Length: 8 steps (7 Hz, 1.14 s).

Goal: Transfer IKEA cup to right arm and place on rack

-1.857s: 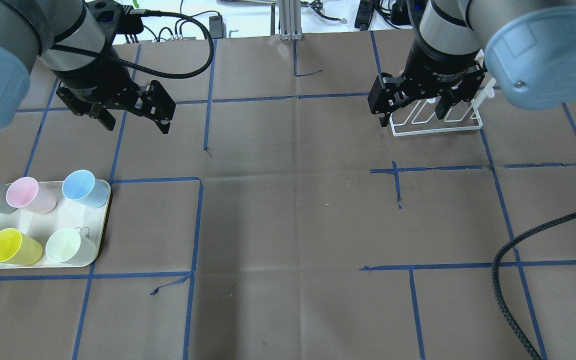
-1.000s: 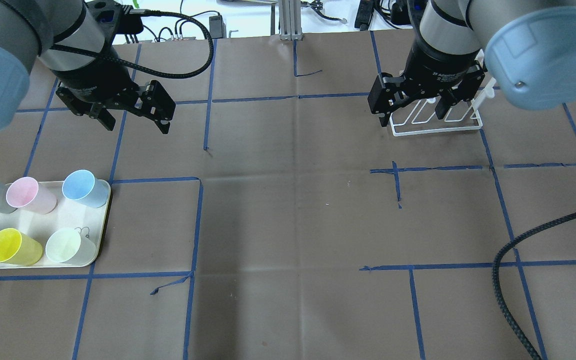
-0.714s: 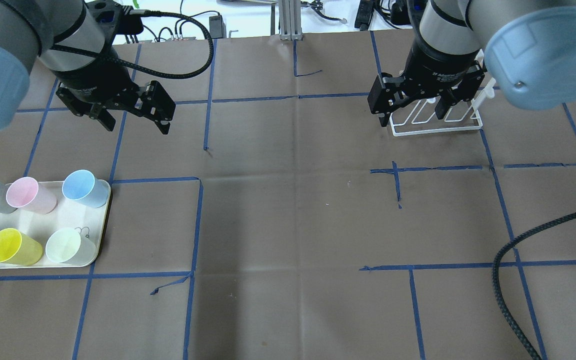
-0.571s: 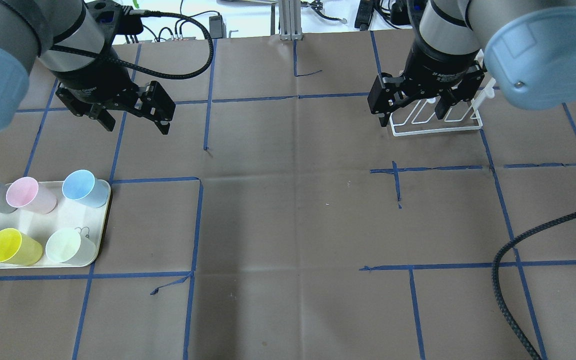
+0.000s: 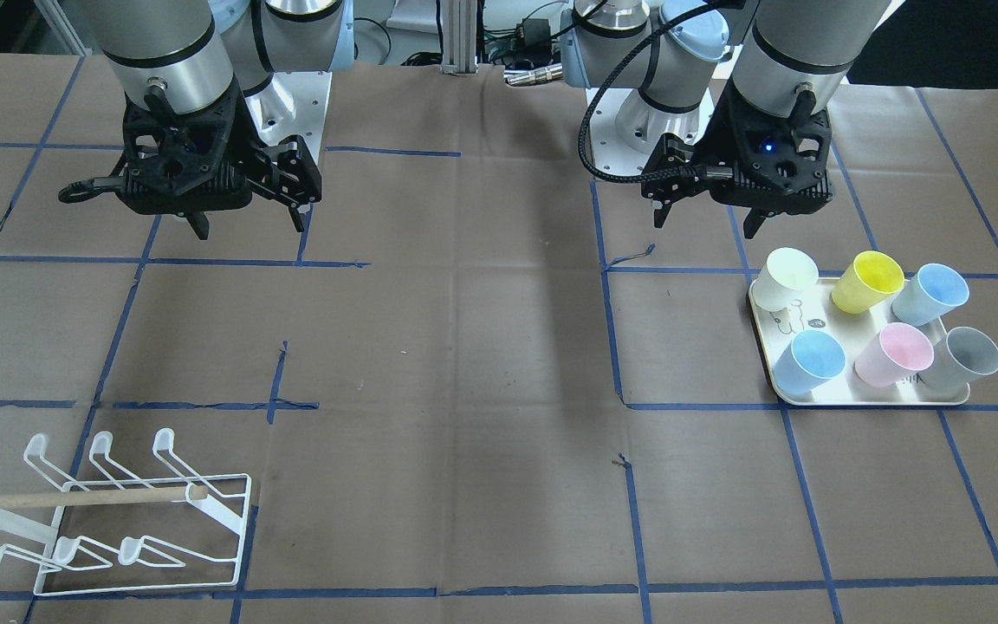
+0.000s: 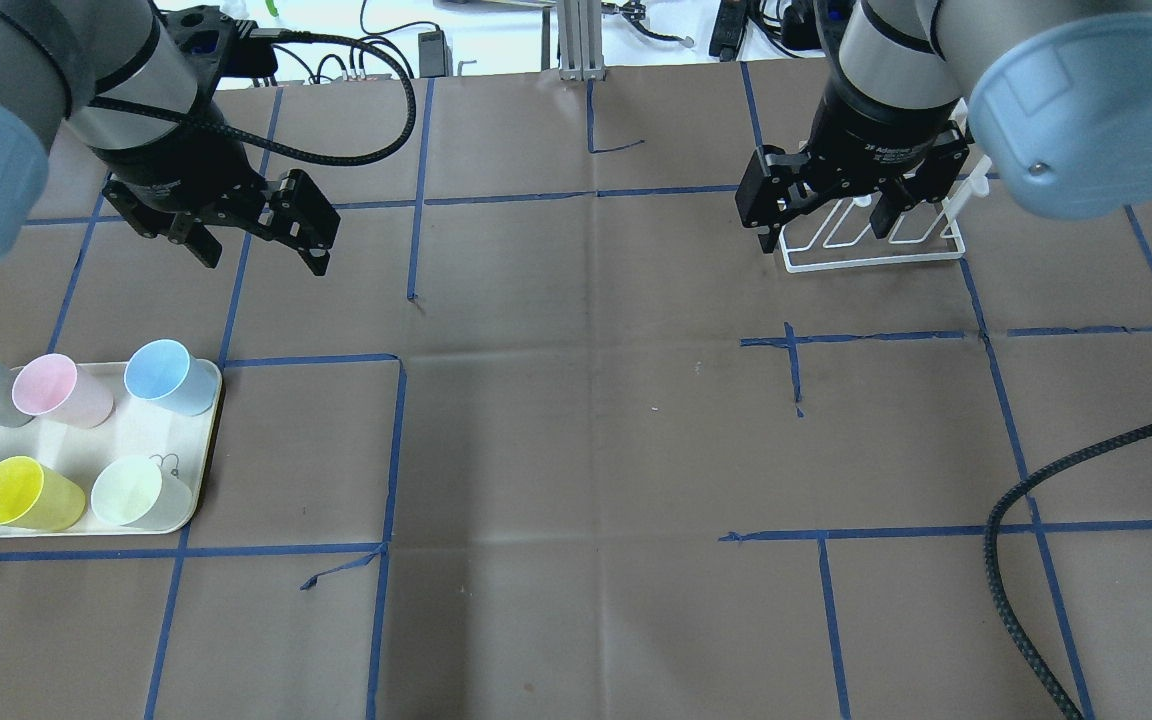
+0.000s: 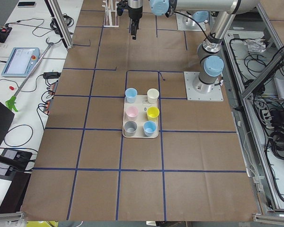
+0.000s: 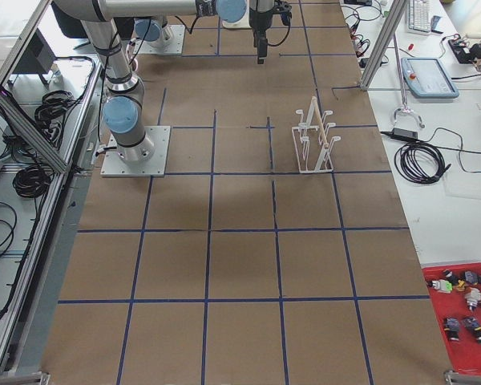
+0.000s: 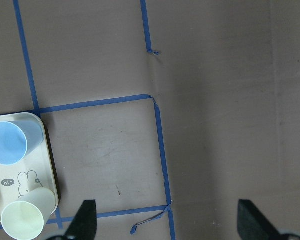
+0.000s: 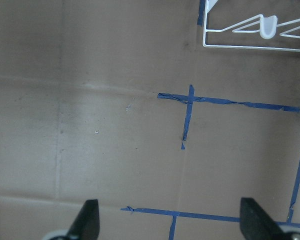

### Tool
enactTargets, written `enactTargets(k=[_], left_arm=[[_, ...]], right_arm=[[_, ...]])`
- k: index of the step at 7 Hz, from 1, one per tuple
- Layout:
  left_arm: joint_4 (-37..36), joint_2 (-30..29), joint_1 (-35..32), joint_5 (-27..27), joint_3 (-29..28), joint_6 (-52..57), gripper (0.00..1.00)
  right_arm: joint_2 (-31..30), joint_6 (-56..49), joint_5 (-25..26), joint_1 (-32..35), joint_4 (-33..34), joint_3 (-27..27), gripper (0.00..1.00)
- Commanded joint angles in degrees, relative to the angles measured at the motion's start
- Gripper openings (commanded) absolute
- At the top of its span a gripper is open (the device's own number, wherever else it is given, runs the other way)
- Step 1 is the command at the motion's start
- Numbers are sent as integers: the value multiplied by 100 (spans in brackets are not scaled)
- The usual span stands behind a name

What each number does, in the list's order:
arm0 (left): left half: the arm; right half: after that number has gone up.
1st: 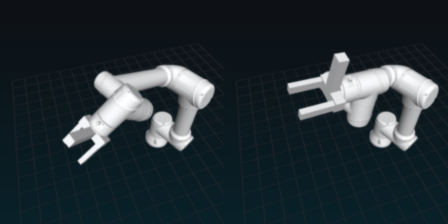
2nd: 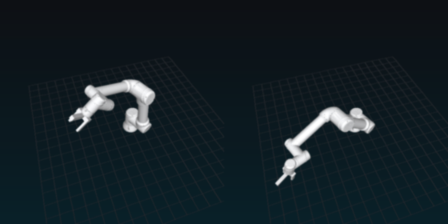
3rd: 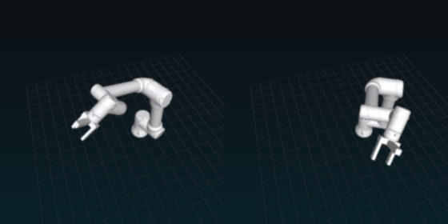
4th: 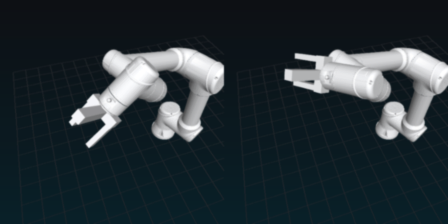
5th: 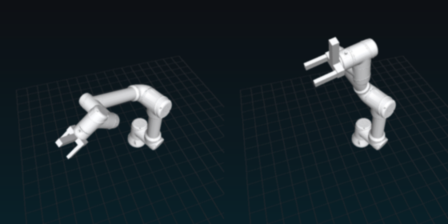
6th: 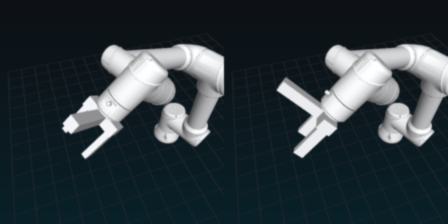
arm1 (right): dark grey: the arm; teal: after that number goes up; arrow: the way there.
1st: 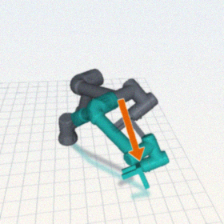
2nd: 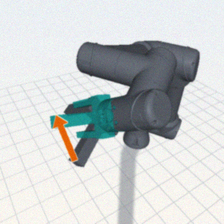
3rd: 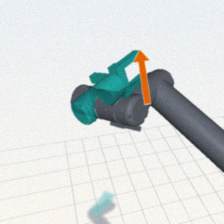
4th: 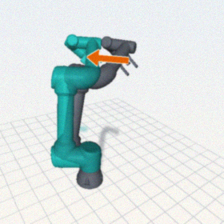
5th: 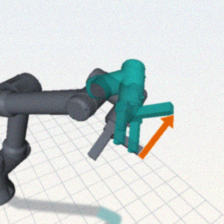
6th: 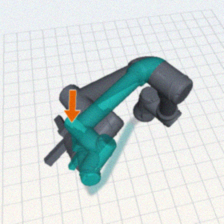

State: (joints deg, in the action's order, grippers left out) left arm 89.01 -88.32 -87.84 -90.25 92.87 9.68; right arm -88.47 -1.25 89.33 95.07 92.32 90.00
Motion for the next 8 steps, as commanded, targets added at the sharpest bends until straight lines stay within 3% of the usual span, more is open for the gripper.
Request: enactTargets(k=[1, 4, 5, 8], left_arm=[[-24, 78, 519, -2, 301, 680, 100], [-103, 17, 1678, 7, 556, 1892, 100], [-452, 8, 1908, 7, 731, 2114, 99], [-1243, -71, 1990, -2, 1215, 2143, 99]], right_arm=[[49, -7, 31, -6, -4, -27, 100], [66, -7, 31, -15, -4, -62, 100], [67, -7, 40, -15, -4, -62, 100], [58, -7, 31, -15, -4, -62, 100]])
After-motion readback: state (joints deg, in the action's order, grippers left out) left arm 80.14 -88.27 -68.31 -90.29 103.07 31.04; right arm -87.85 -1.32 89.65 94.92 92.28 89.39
